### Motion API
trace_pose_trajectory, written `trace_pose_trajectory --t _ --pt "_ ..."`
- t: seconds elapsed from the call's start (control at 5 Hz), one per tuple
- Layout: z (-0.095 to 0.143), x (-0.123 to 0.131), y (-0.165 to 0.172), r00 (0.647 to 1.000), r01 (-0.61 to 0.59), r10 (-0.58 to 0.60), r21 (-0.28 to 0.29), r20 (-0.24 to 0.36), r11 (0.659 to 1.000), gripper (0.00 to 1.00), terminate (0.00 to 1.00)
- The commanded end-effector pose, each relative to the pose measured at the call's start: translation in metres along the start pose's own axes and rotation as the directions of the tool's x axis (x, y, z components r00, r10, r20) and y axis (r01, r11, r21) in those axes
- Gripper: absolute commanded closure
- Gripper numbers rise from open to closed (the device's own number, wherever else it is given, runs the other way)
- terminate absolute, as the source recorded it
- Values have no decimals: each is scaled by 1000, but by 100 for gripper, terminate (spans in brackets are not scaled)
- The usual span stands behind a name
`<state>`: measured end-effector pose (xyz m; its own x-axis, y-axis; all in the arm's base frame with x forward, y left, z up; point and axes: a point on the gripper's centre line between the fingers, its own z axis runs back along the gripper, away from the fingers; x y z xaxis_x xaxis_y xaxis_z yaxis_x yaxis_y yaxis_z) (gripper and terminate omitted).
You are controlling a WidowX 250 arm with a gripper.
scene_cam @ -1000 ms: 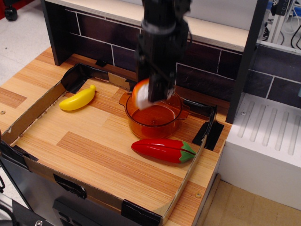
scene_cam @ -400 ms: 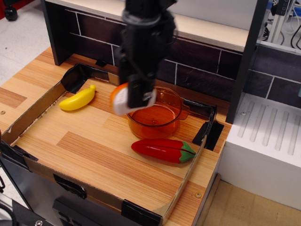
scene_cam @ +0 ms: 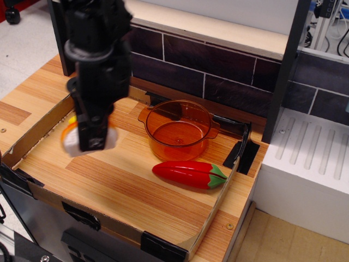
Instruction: Take sushi out of pot
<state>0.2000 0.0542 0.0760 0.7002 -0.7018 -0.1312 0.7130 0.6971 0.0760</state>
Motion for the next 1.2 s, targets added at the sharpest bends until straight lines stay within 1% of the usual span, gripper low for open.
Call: trace_pose_trajectory --t 0.0,0.2,0.4,0.6,0.8,1.0 --pt "-24 5 21 981 175 -177 -26 -76 984 100 0" --pt "-45 8 18 977 192 -193 -16 -86 981 100 0" --pt "-52 10 16 982 174 -174 -15 -66 985 100 0" --pt "-54 8 16 984 166 -164 10 -71 986 0 0" --pt "-40 7 19 992 123 -123 -11 -30 992 0 0" --pt "-2 6 25 997 61 -59 -38 53 997 0 0"
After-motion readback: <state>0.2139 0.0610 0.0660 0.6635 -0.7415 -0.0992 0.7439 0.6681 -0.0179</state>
